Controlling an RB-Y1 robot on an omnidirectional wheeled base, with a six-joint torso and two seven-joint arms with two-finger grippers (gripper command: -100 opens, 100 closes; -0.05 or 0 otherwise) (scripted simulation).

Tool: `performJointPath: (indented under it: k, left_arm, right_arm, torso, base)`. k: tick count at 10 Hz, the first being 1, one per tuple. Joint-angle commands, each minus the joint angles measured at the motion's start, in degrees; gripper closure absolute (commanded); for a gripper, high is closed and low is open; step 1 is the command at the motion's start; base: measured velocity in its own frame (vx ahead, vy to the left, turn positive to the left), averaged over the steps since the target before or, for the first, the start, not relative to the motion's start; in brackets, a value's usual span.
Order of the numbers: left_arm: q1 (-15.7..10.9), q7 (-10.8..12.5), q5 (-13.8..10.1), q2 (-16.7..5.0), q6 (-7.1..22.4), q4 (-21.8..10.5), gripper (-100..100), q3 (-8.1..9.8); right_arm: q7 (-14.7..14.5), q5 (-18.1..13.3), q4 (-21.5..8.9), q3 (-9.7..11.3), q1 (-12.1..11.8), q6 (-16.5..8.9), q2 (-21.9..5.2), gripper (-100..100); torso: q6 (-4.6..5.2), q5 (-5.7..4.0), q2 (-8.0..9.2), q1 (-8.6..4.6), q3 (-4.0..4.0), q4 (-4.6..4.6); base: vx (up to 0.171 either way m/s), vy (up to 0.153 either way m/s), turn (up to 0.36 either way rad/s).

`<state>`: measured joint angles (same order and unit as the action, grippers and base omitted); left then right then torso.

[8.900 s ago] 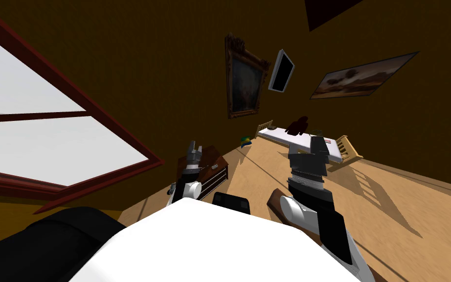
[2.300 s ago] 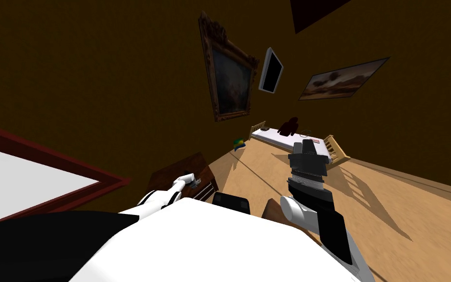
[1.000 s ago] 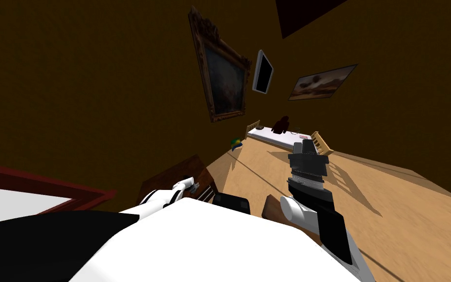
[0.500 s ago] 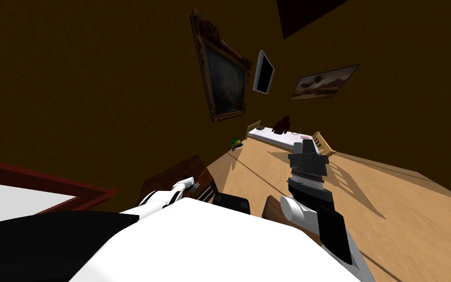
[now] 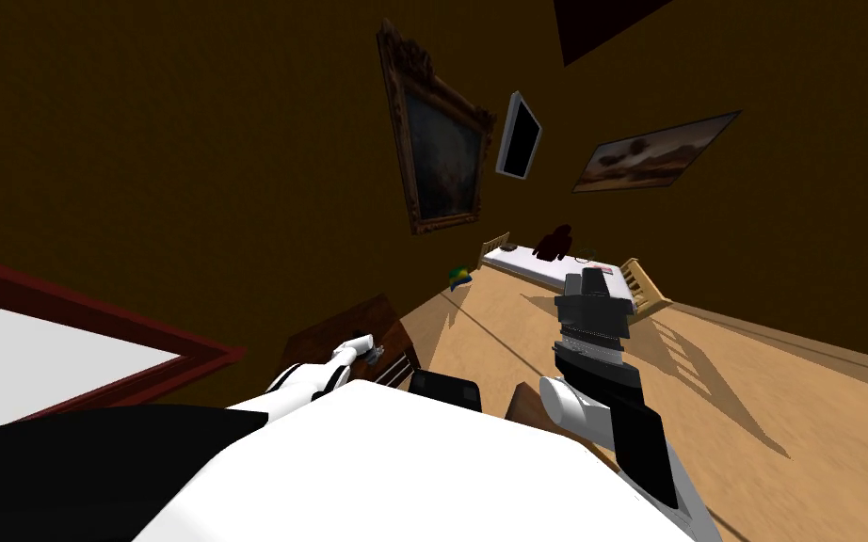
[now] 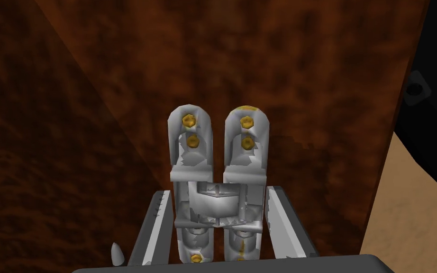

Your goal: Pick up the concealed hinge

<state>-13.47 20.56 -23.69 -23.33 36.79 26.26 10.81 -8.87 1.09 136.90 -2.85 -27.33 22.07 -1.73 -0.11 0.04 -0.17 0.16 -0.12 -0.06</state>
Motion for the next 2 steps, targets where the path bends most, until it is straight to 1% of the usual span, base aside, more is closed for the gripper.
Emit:
performJointPath:
  k: [1,2]
  left_arm:
    - [0.00,0.00,0.00,0.00,0.00,0.00,100,0.00]
    - [0.00,-0.01,0.00,-0.09,0.34,0.18,0,-0.04]
  right_arm:
    - [0.00,0.00,0.00,0.00,0.00,0.00,0.00,0]
    - [0.00,0.00,0.00,0.00,0.01,0.00,0.00,0]
  torso:
    - [0.00,0.00,0.00,0.00,0.00,0.00]
    - [0.05,0.05,0.00,0.07,0.00,0.00]
  base:
    - [-0.002,-0.024,0.043]
    - [0.000,0.000,0.000]
